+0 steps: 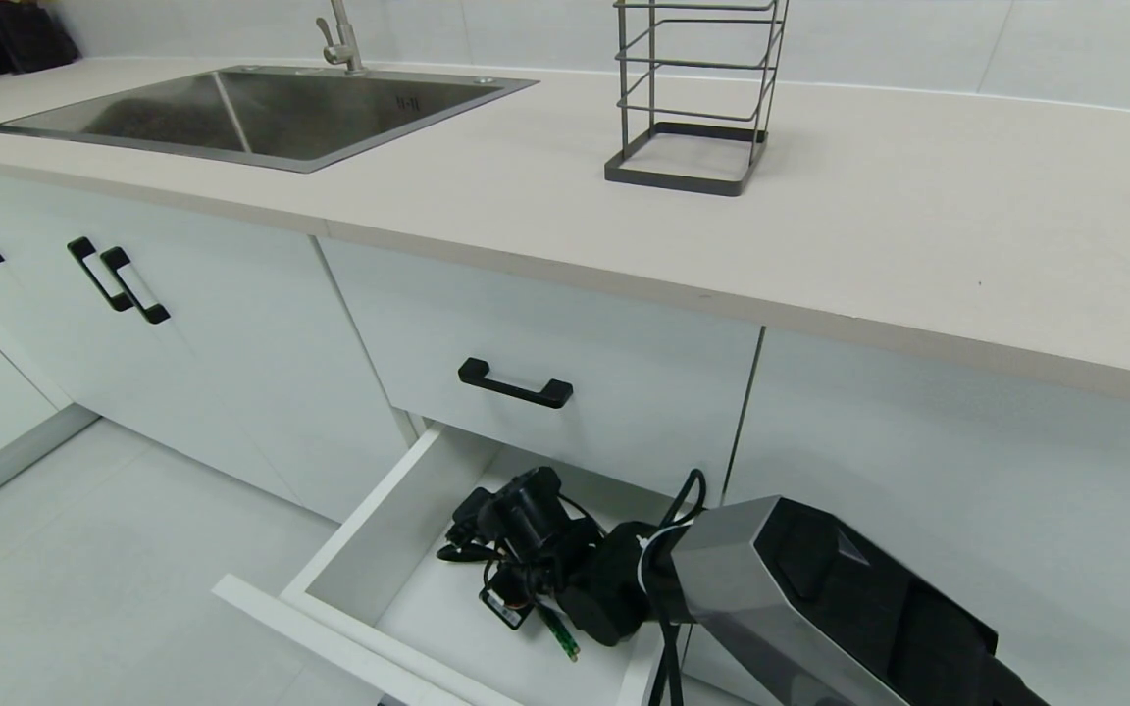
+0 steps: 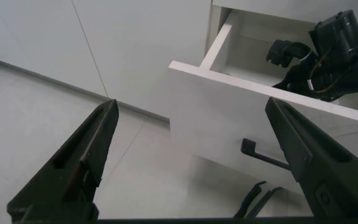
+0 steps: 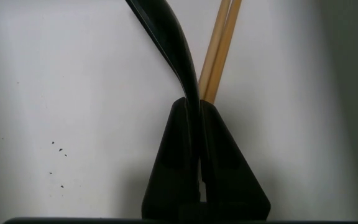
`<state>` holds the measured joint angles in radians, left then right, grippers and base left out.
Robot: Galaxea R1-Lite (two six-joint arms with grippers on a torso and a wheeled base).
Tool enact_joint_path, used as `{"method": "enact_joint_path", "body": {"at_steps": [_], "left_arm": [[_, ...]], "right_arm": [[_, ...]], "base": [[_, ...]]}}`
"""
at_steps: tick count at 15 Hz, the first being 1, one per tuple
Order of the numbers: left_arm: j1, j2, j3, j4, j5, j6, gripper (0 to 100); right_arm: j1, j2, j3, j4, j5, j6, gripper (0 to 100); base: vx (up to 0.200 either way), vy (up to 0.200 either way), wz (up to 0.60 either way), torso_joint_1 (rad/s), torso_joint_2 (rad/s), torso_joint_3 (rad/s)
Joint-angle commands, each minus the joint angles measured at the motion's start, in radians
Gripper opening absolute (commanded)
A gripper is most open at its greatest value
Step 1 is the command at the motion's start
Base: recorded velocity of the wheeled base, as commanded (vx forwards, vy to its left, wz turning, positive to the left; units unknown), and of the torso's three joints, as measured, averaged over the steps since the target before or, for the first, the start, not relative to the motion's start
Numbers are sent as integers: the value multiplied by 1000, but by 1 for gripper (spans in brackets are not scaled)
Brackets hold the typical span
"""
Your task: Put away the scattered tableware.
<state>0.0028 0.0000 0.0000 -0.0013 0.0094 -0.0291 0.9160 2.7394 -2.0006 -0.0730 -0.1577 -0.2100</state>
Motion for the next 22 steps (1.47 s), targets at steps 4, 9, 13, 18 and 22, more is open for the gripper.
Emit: {"method": "enact_joint_path", "body": {"at_steps": [4, 9, 13, 18, 22], "left_arm": [[0, 0, 0, 0, 0, 0, 100], [0, 0, 0, 0, 1, 0, 100], [0, 0, 0, 0, 0, -2, 100], [0, 0, 0, 0, 0, -2, 100], [0, 0, 0, 0, 0, 0, 100]], "right_arm": [[0, 20, 1, 4, 0, 0, 0], [0, 34, 1, 5, 0, 0, 0], [0, 36, 1, 2, 0, -3, 100], [24, -72, 1, 5, 0, -14, 100], [57, -188, 52, 5, 0, -14, 100]], "base": [[0, 0, 0, 0, 0, 0], [0, 0, 0, 0, 0, 0], [0, 0, 0, 0, 0, 0], [0, 0, 0, 0, 0, 0], [0, 0, 0, 0, 0, 0]]}}
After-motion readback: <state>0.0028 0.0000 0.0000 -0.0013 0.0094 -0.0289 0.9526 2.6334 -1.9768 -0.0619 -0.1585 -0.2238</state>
